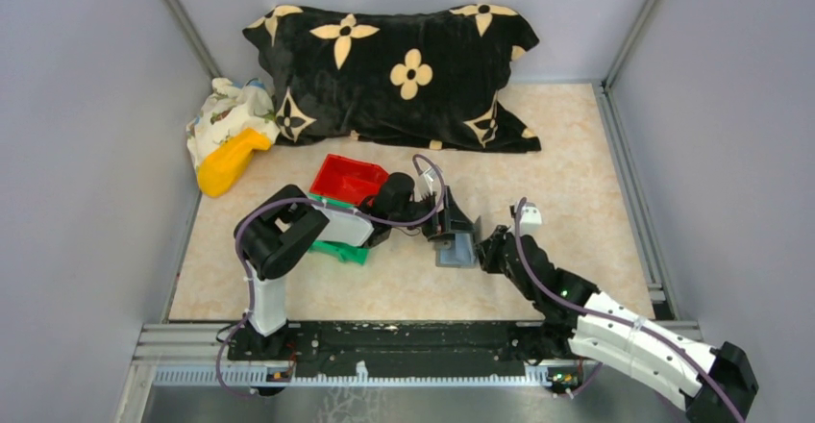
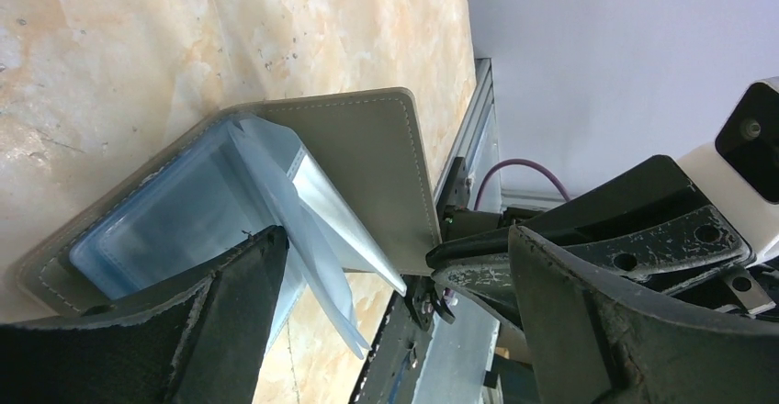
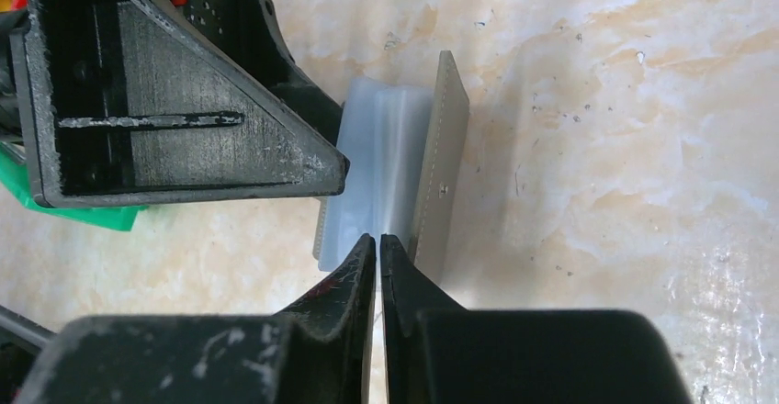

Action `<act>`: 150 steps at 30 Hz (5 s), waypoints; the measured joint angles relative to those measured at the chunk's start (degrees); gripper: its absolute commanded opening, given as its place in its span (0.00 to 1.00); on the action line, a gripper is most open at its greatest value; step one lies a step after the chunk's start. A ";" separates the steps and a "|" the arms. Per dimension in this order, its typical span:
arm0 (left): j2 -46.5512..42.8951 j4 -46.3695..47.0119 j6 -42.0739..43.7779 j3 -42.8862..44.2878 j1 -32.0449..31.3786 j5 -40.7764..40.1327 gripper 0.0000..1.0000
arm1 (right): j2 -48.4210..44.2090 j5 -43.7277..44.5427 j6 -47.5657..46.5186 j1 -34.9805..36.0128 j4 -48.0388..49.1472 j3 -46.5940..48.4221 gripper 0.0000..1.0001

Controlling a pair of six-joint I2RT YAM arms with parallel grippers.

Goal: Take the credit cards out of the card holder

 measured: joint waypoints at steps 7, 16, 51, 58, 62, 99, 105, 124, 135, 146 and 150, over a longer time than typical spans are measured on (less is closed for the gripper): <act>0.00 -0.17 0.13 -0.02 0.00 0.17 0.95 | 2.34 -1.55 -0.76 0.00 1.38 0.00 0.00; 0.00 -0.15 0.33 -1.57 0.15 0.17 0.95 | 13.03 -5.81 -1.79 1.42 9.33 1.49 0.00; -0.07 -1.68 0.59 0.13 1.09 0.52 0.95 | 5.35 3.43 2.56 0.00 -2.27 1.40 0.00; -0.09 -2.99 0.74 1.90 0.85 0.61 0.95 | 1.05 4.98 3.58 -1.90 -5.07 1.33 0.00; -0.07 -3.96 0.74 3.98 0.37 0.81 0.95 | 4.70 4.39 4.37 -2.73 -4.63 0.13 0.00; -4.11 -13.33 9.01 10.73 -0.22 -1.92 0.96 | 4.68 4.52 -0.63 -8.28 -7.80 5.42 0.00; -10.36 -16.74 12.39 5.25 0.48 -4.02 0.97 | 13.73 -0.50 -4.31 -16.35 -2.03 7.19 0.00; -19.65 -19.39 14.05 -5.05 0.61 -6.19 0.97 | 36.59 -16.79 -5.70 -26.03 15.47 5.68 0.00; -22.58 -17.92 12.11 -8.87 -0.04 -6.84 0.97 | 30.42 -25.70 4.63 -25.73 21.35 -2.36 0.00; -31.58 -16.22 8.83 -15.21 -3.08 -11.76 0.97 | 24.39 -22.34 16.28 -18.93 18.40 -4.44 0.00; -31.10 -14.29 6.86 -17.29 -6.69 -13.22 0.97 | 29.14 -22.23 17.07 -18.84 20.94 -3.21 0.00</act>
